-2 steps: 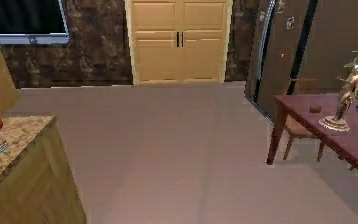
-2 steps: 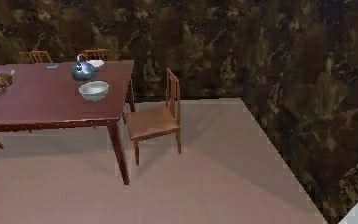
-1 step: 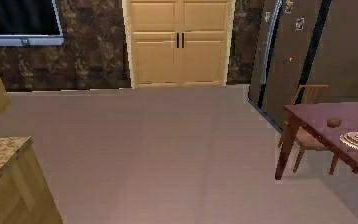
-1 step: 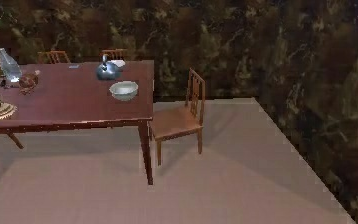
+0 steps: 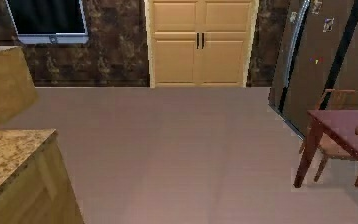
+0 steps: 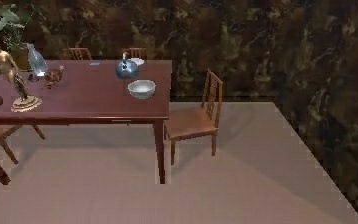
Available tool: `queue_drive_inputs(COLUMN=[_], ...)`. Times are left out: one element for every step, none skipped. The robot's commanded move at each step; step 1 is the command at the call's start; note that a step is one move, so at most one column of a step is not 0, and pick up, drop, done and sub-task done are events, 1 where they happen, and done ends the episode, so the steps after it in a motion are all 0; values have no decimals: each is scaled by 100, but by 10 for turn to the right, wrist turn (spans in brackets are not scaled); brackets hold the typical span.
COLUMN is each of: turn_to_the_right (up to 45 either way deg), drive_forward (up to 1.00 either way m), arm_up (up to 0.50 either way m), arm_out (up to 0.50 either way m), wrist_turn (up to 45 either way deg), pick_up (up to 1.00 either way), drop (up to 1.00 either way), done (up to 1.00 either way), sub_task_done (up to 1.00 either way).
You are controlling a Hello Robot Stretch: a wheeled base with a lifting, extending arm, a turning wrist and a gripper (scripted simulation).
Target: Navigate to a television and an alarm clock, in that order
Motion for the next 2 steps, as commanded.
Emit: queue_drive_inputs(turn_to_the_right=[0,-30], drive_forward=[100,0], arm_up=[0,0], arm_out=[0,0], wrist_turn=[0,0], pick_up=[0,0], drop=[0,0], done=[0,0], sub_task_done=[0,0])
